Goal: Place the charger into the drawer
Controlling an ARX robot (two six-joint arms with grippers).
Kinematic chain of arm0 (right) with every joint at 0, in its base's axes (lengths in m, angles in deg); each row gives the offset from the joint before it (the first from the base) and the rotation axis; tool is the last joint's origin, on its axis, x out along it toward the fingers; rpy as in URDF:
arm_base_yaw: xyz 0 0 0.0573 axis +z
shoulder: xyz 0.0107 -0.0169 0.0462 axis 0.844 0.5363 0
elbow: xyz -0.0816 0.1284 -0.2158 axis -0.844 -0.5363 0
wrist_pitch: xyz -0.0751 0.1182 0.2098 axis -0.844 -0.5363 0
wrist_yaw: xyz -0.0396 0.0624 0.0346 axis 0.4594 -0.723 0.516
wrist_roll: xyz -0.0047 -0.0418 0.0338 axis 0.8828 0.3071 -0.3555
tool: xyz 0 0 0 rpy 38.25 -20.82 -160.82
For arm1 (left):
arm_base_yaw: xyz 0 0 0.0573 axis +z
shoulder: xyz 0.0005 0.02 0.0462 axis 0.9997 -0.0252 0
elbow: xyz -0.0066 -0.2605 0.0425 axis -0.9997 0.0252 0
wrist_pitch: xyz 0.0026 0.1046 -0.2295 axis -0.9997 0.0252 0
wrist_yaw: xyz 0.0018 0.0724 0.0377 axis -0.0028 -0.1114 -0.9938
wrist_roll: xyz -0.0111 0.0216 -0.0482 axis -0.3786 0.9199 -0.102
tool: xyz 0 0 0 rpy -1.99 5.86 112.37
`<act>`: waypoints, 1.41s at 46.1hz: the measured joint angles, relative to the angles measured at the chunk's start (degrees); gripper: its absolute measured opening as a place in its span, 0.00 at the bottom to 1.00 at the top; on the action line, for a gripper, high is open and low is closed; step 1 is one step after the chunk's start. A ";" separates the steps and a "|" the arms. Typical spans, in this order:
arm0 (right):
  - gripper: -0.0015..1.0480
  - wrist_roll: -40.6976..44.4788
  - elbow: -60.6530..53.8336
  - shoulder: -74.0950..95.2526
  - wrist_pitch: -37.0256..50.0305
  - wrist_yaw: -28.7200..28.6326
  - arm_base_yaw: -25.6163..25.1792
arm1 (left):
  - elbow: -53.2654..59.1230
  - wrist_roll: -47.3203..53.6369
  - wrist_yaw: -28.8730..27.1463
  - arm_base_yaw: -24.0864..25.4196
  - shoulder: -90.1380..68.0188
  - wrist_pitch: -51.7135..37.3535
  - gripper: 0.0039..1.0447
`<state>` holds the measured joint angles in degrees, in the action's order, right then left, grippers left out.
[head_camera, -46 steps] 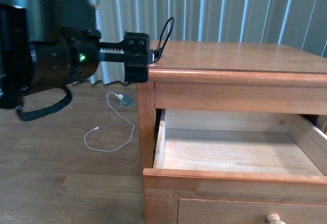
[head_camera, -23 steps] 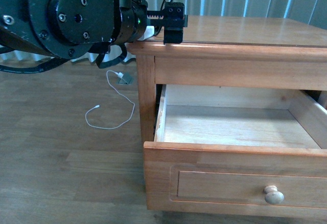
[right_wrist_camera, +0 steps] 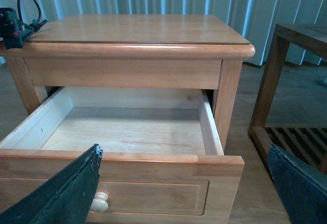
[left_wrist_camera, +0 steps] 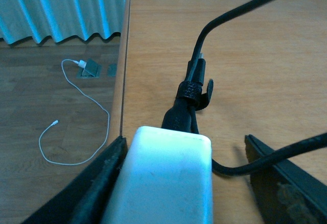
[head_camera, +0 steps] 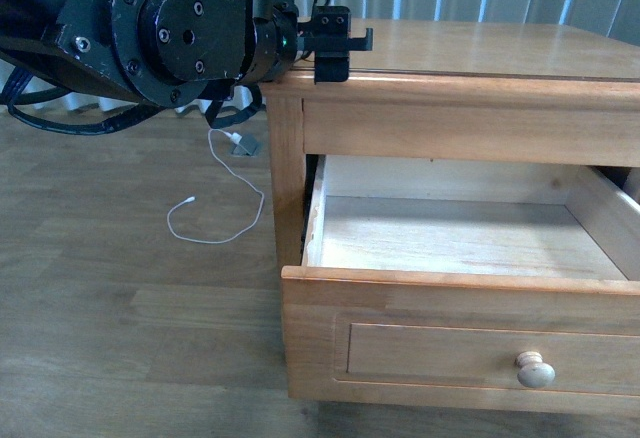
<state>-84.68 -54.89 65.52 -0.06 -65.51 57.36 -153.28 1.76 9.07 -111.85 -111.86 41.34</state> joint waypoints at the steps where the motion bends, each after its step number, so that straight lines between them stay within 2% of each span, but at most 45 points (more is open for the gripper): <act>1: 0.92 0.00 0.00 0.00 0.00 0.00 0.00 | -0.02 0.00 -0.09 0.00 -0.02 0.02 0.63; 5: 0.92 0.00 0.00 0.00 0.00 0.00 0.00 | -0.09 -0.02 -0.22 0.20 -0.04 0.07 0.50; 9: 0.92 0.00 0.00 0.00 0.00 0.00 0.00 | -0.07 -0.02 -0.22 0.33 0.00 0.07 0.42; 26: 0.92 0.00 0.00 0.00 0.00 0.00 0.00 | 5.38 -1.51 3.28 -1.62 6.49 -2.08 0.41; 36: 0.92 0.00 0.00 0.00 0.02 0.00 0.00 | 7.52 0.28 10.62 -5.92 12.02 -1.33 0.41; 44: 0.92 0.00 0.00 0.00 0.00 0.00 0.00 | 9.14 5.38 19.32 -10.64 11.69 3.32 0.41; 49: 0.92 0.00 0.00 0.00 0.00 0.00 0.00 | 9.53 7.61 21.75 -12.96 9.55 5.46 0.41; 56: 0.92 0.00 0.00 0.00 0.00 0.00 0.00 | 8.79 9.94 20.92 -14.97 4.33 7.69 0.41; 65: 0.92 0.00 0.00 0.00 0.00 0.00 0.00 | 1.31 10.08 15.54 -14.19 -6.47 11.96 0.40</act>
<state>-84.68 -54.89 65.52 -0.06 -65.51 57.36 -151.97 11.84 24.61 -126.03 -118.33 53.30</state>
